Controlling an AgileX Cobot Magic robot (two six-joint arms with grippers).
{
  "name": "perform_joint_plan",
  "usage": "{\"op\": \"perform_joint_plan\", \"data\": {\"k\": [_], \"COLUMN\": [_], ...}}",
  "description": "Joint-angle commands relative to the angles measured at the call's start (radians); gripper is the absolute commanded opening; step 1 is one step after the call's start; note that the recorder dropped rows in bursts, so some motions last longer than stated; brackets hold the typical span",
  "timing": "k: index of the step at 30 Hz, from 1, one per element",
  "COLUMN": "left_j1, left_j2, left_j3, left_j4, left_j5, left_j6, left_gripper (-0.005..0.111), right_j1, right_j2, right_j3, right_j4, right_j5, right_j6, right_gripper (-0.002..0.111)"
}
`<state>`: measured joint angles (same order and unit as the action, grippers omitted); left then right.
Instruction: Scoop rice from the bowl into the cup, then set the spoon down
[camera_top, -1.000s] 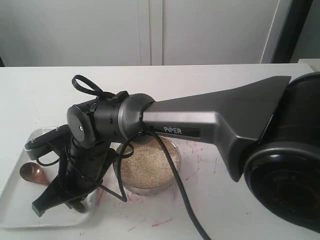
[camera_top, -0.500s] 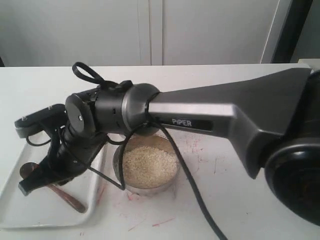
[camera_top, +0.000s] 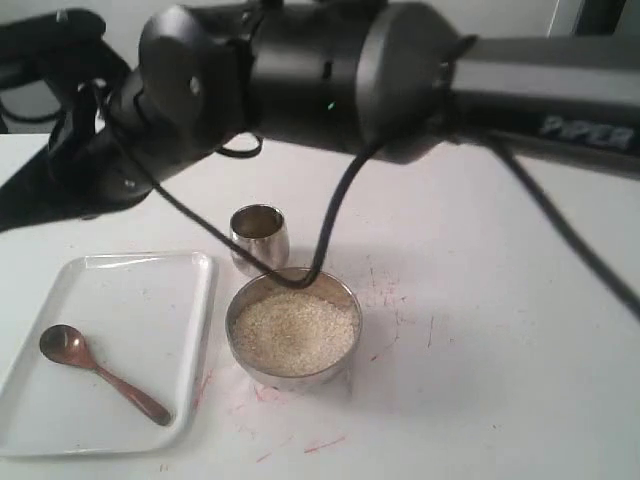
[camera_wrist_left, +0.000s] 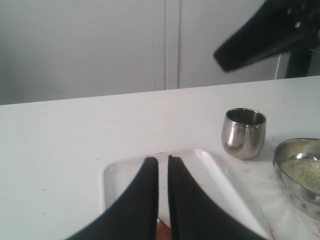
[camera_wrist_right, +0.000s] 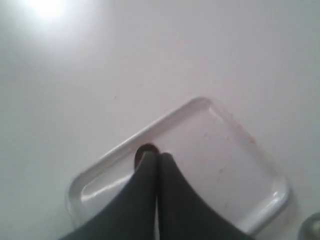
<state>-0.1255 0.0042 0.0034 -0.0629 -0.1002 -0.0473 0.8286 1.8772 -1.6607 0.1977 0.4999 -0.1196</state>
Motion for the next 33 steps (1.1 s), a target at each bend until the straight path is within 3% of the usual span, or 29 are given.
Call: {"op": "perform_joint_plan", "data": {"k": [1,14,33], "left_j1": [-0.007,-0.007,-0.007], "left_j2": [-0.004,-0.004,-0.004], "left_j3": [-0.003,-0.003,-0.003], "left_j4": [-0.004,-0.004,-0.004], "left_j5": [-0.005,-0.005,-0.005], "left_j6": [-0.002,-0.002,-0.002], "left_gripper": [0.014,0.014,0.014], "right_j1": [-0.033,-0.04,-0.04], "right_j2": [-0.103,-0.388,-0.941], "right_j3": [-0.003,0.097,0.588], "right_j4": [-0.027,-0.148,-0.179], "right_j5": [0.012,0.106,0.076], "right_j6": [0.0,0.0,0.028], "right_gripper": [0.0,0.0,0.0]}}
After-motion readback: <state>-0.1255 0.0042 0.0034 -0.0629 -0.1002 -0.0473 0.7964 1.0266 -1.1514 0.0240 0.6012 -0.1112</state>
